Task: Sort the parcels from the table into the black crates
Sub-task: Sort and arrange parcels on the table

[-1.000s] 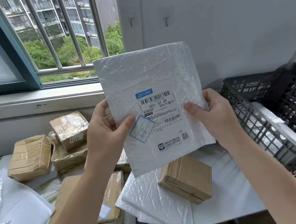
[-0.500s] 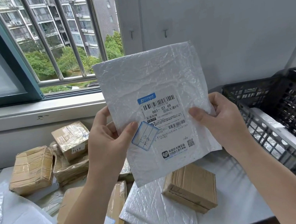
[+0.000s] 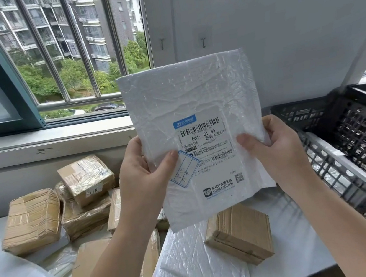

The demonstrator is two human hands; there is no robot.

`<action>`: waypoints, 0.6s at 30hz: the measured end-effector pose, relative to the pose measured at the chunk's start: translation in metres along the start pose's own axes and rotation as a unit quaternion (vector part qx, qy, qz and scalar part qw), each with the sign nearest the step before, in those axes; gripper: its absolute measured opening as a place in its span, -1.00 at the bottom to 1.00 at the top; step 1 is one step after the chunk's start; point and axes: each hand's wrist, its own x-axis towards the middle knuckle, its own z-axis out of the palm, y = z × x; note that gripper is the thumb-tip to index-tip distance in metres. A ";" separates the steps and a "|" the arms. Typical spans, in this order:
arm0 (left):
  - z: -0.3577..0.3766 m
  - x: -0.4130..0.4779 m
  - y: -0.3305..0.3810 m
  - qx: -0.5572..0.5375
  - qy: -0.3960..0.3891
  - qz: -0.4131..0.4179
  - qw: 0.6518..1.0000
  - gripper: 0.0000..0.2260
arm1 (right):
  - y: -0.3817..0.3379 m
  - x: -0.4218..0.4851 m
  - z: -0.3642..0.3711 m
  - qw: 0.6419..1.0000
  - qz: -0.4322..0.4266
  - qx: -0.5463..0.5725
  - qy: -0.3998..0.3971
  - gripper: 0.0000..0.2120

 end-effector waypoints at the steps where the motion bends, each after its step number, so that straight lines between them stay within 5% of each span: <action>1: -0.001 0.001 0.000 0.001 -0.001 0.001 1.000 -0.68 | -0.001 0.000 0.002 1.000 -0.001 -0.001 0.002 -0.80; 18: -0.001 0.015 -0.009 0.019 -0.030 0.010 0.999 -0.63 | -0.014 -0.007 0.003 1.000 0.016 0.012 0.000 -0.75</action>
